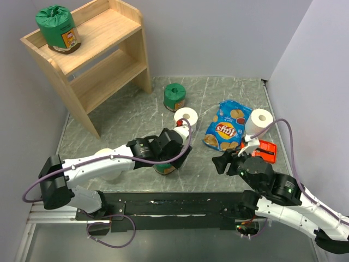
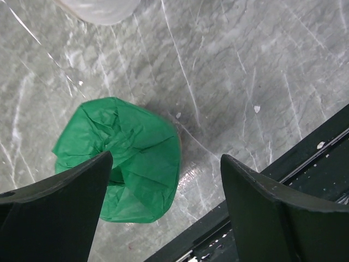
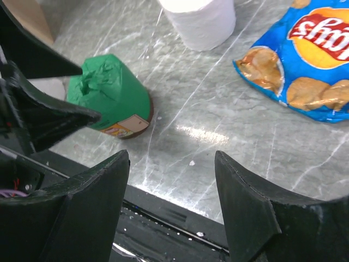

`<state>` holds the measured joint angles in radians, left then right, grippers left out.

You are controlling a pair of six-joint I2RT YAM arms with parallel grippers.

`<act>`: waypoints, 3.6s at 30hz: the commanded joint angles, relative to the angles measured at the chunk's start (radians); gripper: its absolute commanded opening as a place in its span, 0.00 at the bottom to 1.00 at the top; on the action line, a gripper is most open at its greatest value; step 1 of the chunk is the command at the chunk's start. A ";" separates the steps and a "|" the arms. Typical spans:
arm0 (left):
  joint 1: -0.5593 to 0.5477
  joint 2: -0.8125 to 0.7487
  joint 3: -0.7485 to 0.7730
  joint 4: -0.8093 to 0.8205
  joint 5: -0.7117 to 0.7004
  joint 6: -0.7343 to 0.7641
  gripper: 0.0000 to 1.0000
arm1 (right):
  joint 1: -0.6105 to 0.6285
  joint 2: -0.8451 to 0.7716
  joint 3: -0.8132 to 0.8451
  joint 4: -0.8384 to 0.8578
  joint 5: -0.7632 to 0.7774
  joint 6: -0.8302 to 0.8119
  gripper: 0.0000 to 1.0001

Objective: Place and organize the paper towels onto the shelf

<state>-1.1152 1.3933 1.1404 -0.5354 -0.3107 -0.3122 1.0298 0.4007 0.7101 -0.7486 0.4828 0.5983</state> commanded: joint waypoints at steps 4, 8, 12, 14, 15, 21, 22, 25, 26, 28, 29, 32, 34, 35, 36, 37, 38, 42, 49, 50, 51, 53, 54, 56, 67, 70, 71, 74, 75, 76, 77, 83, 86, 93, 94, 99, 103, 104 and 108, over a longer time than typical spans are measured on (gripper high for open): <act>-0.015 0.019 -0.008 0.012 -0.027 -0.048 0.85 | -0.002 -0.043 -0.017 -0.024 0.060 0.028 0.72; -0.015 0.042 -0.025 0.015 -0.036 -0.056 0.83 | -0.004 -0.028 -0.018 -0.023 0.056 0.029 0.72; -0.015 0.059 -0.056 0.029 -0.060 -0.067 0.84 | -0.002 -0.026 -0.018 -0.026 0.054 0.031 0.73; -0.015 0.067 -0.077 0.048 -0.062 -0.065 0.84 | -0.004 -0.031 -0.021 -0.024 0.054 0.032 0.72; -0.015 0.073 -0.082 0.052 -0.065 -0.065 0.84 | -0.002 -0.033 -0.021 -0.023 0.056 0.032 0.72; -0.015 0.105 -0.103 0.066 -0.070 -0.071 0.77 | -0.002 -0.034 -0.021 -0.024 0.060 0.031 0.73; -0.015 0.107 -0.105 0.066 -0.065 -0.071 0.75 | -0.002 -0.031 -0.018 -0.024 0.062 0.031 0.73; -0.015 0.102 -0.108 0.072 -0.065 -0.068 0.69 | -0.002 -0.025 -0.018 -0.023 0.059 0.031 0.73; -0.015 0.098 -0.110 0.074 -0.067 -0.068 0.67 | -0.002 -0.023 -0.018 -0.021 0.059 0.031 0.73; -0.015 0.092 -0.113 0.075 -0.065 -0.062 0.60 | -0.002 -0.022 -0.020 -0.021 0.057 0.029 0.73; -0.015 0.087 -0.114 0.075 -0.062 -0.062 0.59 | -0.002 -0.020 -0.020 -0.018 0.057 0.031 0.73; -0.015 0.085 -0.117 0.075 -0.059 -0.061 0.58 | -0.002 -0.019 -0.020 -0.017 0.057 0.029 0.73; -0.015 0.090 -0.119 0.075 -0.056 -0.062 0.57 | -0.002 -0.020 -0.020 -0.020 0.057 0.029 0.73; -0.015 0.092 -0.120 0.075 -0.054 -0.062 0.57 | -0.002 -0.022 -0.020 -0.020 0.057 0.029 0.73; -0.015 0.095 -0.119 0.074 -0.053 -0.064 0.57 | -0.002 -0.023 -0.020 -0.020 0.059 0.029 0.73; -0.015 0.099 -0.119 0.071 -0.051 -0.064 0.57 | -0.002 -0.026 -0.020 -0.020 0.057 0.028 0.73; -0.015 0.101 -0.116 0.069 -0.051 -0.064 0.57 | -0.002 -0.026 -0.020 -0.021 0.059 0.029 0.73; -0.015 0.107 -0.108 0.060 -0.059 -0.062 0.52 | -0.002 -0.031 -0.021 -0.024 0.060 0.028 0.73; -0.015 0.081 -0.065 0.011 -0.129 -0.053 0.36 | -0.001 -0.039 -0.017 -0.026 0.063 0.024 0.73; -0.015 0.073 -0.054 -0.018 -0.145 -0.050 0.36 | -0.002 -0.039 -0.015 -0.024 0.063 0.023 0.73; -0.015 0.069 -0.042 -0.034 -0.162 -0.048 0.35 | -0.002 -0.037 -0.014 -0.024 0.062 0.020 0.73; -0.015 0.047 0.010 -0.076 -0.210 -0.045 0.35 | -0.004 -0.034 -0.014 -0.020 0.060 0.017 0.73; -0.015 0.041 0.031 -0.127 -0.231 -0.047 0.34 | -0.004 -0.030 -0.009 -0.017 0.059 0.014 0.73; -0.015 0.026 0.111 -0.176 -0.286 -0.050 0.34 | -0.002 -0.022 0.005 -0.014 0.053 0.008 0.73; -0.009 -0.011 0.554 -0.199 -0.652 0.271 0.34 | -0.002 0.052 0.089 -0.006 0.043 -0.028 0.73; 0.024 -0.028 0.604 -0.066 -0.674 0.453 0.33 | -0.002 0.061 0.098 -0.003 0.031 -0.022 0.73; 0.040 -0.034 0.611 0.034 -0.667 0.490 0.33 | -0.002 0.069 0.106 -0.005 0.030 -0.020 0.73; 0.124 -0.034 0.648 0.168 -0.648 0.623 0.33 | -0.002 0.079 0.123 -0.014 0.025 -0.017 0.73; 0.171 -0.021 0.692 0.185 -0.642 0.645 0.32 | -0.002 0.079 0.126 -0.017 0.023 -0.017 0.73; 0.196 -0.011 0.715 0.196 -0.615 0.679 0.32 | -0.001 0.081 0.127 -0.021 0.020 -0.014 0.73; 0.218 -0.004 0.735 0.228 -0.599 0.699 0.32 | -0.002 0.081 0.132 -0.023 0.019 -0.012 0.73; 0.311 0.061 0.815 0.394 -0.533 0.866 0.31 | -0.001 0.089 0.141 -0.031 0.002 -0.008 0.73; 0.357 0.104 0.858 0.440 -0.490 0.892 0.32 | 0.001 0.096 0.149 -0.037 -0.003 -0.005 0.73; 0.503 0.240 0.933 0.558 -0.418 0.955 0.30 | 0.000 0.101 0.157 -0.041 -0.023 0.003 0.73; 0.515 0.256 0.947 0.566 -0.415 0.964 0.30 | 0.000 0.101 0.157 -0.043 -0.023 0.004 0.73; 0.584 0.335 1.025 0.585 -0.377 0.957 0.29 | 0.000 0.093 0.147 -0.046 -0.030 0.000 0.73; 0.614 0.375 1.061 0.578 -0.364 0.947 0.30 | -0.001 0.095 0.150 -0.057 -0.023 0.001 0.74; 0.624 0.381 1.068 0.577 -0.363 0.947 0.30 | -0.002 0.096 0.153 -0.060 -0.021 0.000 0.74; 0.655 0.408 1.082 0.565 -0.363 0.944 0.30 | 0.000 0.089 0.157 -0.066 -0.018 -0.002 0.74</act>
<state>-0.4885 1.8088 2.1479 -0.0566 -0.7013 0.6174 1.0298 0.4953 0.8211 -0.8078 0.4496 0.5900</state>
